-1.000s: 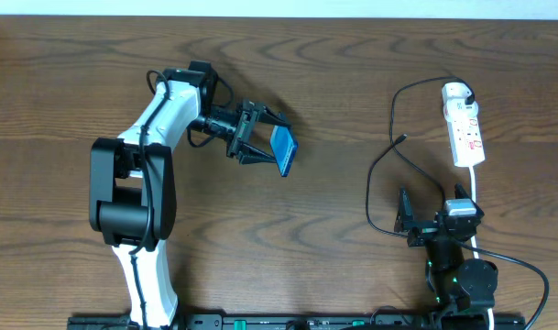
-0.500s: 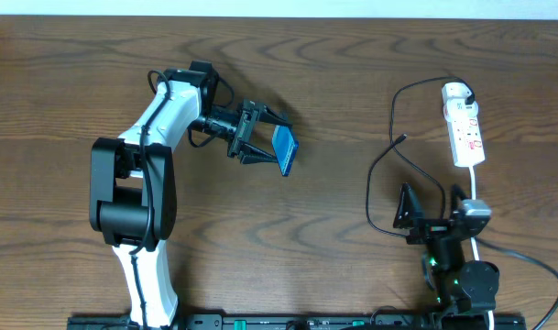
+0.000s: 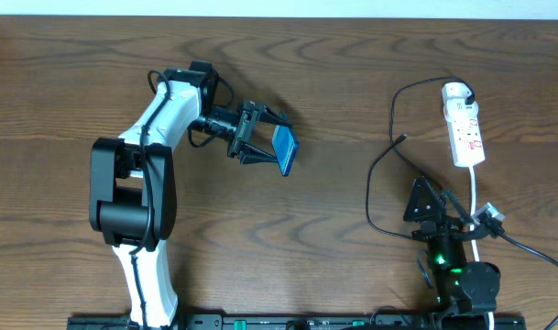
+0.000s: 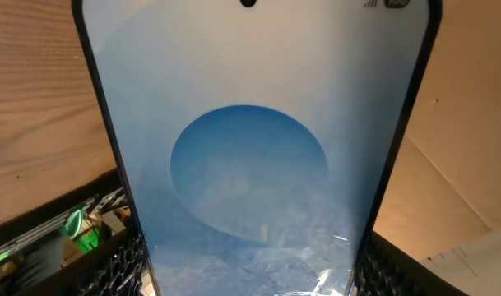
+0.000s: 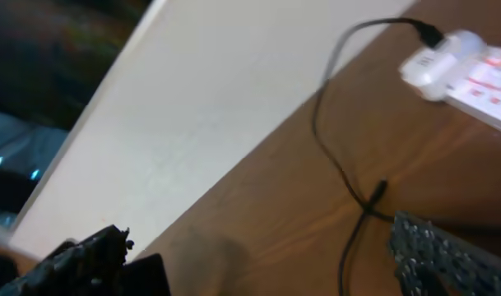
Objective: Plug charger to phone and switch on socket
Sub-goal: 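Move the right gripper toward the phone held by the left gripper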
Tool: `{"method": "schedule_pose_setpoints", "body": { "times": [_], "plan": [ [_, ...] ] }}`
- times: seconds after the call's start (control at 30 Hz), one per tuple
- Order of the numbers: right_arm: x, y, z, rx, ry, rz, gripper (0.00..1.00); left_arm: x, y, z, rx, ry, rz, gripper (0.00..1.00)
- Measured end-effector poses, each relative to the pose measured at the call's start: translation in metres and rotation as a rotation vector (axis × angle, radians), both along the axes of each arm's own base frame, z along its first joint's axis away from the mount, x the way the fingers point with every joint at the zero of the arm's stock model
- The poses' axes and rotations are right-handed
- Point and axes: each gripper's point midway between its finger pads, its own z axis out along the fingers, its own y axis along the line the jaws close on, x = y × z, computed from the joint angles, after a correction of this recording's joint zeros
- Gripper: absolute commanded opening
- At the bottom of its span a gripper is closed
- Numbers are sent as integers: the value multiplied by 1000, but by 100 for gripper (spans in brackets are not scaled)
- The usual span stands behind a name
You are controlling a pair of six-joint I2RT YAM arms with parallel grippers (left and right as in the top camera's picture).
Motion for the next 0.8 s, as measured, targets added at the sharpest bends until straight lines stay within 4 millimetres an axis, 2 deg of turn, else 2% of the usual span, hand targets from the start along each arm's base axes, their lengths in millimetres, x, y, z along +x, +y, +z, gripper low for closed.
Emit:
{"method": "schedule_pose_setpoints", "body": {
  "times": [0.27,0.4,0.5,0.63,0.8],
  "plan": [
    [-1,14,3,-93,26,84,99,0,0,0,0,0,0,64],
    [3,16,14,-139,93,101,99,0,0,0,0,0,0,64],
    [11,18,28,-166,153,115,99,0,0,0,0,0,0,64],
    [31,26,46,-193,272,171,99,0,0,0,-2,2,0,64],
    [46,38,53,-185,417,251,99,0,0,0,-3,2,0,64]
  ]
}}
